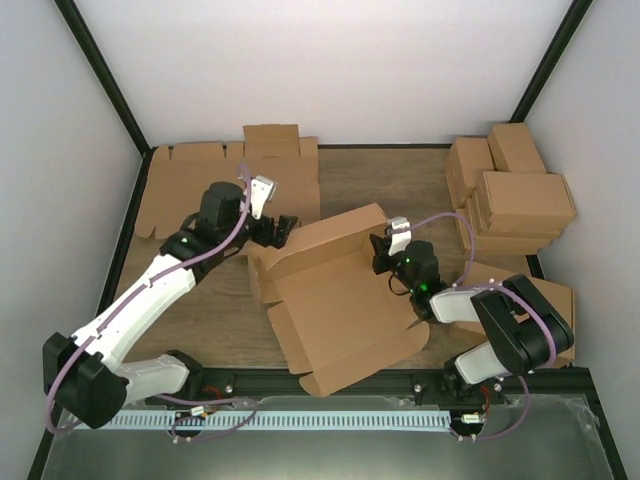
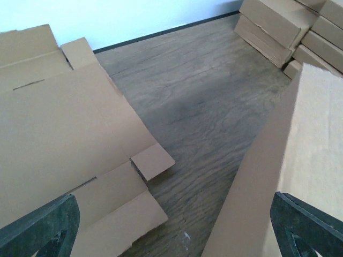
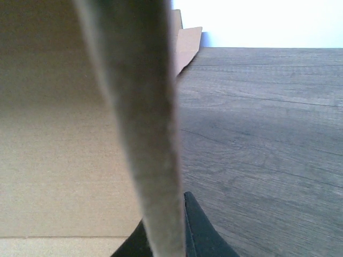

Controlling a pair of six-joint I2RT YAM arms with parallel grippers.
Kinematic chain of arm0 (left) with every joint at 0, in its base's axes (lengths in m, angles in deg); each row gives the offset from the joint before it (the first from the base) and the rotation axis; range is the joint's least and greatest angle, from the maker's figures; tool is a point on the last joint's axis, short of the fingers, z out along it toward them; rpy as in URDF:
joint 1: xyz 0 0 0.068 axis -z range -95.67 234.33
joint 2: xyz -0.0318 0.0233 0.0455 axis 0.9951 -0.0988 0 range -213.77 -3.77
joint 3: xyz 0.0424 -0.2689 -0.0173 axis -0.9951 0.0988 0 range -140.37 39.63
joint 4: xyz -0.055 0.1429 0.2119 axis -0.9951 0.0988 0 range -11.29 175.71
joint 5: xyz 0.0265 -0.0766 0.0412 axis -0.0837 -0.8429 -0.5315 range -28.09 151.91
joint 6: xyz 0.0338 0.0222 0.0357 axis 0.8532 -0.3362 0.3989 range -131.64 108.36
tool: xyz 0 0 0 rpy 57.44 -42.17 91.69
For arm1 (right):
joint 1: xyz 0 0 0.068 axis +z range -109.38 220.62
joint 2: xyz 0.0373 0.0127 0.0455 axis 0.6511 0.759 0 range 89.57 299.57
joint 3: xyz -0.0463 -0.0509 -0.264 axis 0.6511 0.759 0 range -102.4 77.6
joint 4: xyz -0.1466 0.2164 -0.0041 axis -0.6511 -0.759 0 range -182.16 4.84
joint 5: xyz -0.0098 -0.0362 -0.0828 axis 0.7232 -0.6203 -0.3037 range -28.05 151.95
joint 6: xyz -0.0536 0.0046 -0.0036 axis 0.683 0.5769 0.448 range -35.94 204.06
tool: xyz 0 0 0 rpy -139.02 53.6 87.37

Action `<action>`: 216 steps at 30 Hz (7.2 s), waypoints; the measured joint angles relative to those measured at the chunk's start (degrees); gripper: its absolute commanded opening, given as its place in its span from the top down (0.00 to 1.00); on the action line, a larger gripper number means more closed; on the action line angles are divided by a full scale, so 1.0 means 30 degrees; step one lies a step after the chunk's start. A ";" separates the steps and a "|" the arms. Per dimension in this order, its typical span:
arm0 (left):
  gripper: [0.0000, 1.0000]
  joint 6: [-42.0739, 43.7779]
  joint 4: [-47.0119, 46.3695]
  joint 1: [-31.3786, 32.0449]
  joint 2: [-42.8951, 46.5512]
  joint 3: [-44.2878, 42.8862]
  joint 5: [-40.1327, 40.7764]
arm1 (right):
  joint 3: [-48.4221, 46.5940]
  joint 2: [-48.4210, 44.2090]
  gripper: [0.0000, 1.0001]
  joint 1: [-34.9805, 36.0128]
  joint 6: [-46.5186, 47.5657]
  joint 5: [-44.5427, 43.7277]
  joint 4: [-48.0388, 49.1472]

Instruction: Fold the paper box

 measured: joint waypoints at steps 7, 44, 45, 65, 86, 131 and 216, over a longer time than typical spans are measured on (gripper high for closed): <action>0.00 0.0984 -0.0619 0.0000 0.1166 0.0663 -0.0925 | -0.0058 -0.0554 0.99 0.0000 0.0080 -0.0204 -0.0335; 0.17 0.0466 0.2368 -0.0175 -1.0601 -0.6878 -1.1191 | -0.0372 0.0787 0.73 0.0000 0.2120 0.1151 0.2994; 0.17 0.0474 0.2375 -0.0146 -1.0608 -0.6878 -1.1336 | -0.0291 0.0787 0.73 0.0000 0.2106 0.1151 0.3402; 0.07 0.0772 0.2696 -0.0015 -1.0214 -0.6914 -1.1256 | -0.0284 0.1421 0.99 0.0015 0.2033 0.0277 0.5508; 0.00 -0.5377 0.5224 0.0007 0.3781 -0.2164 -0.5020 | -0.4983 0.0379 0.99 -0.3614 -0.9216 -0.1610 -0.3446; 0.71 -1.5125 -0.2331 0.0393 1.1635 1.2386 -0.5530 | -0.5595 -0.0299 0.99 -0.3585 -1.5518 -0.4517 -0.7133; 0.08 -0.2834 1.1242 0.0466 0.3439 -0.5581 -0.4371 | -0.7278 -0.1559 0.99 -0.2667 -0.0969 0.0262 -1.2393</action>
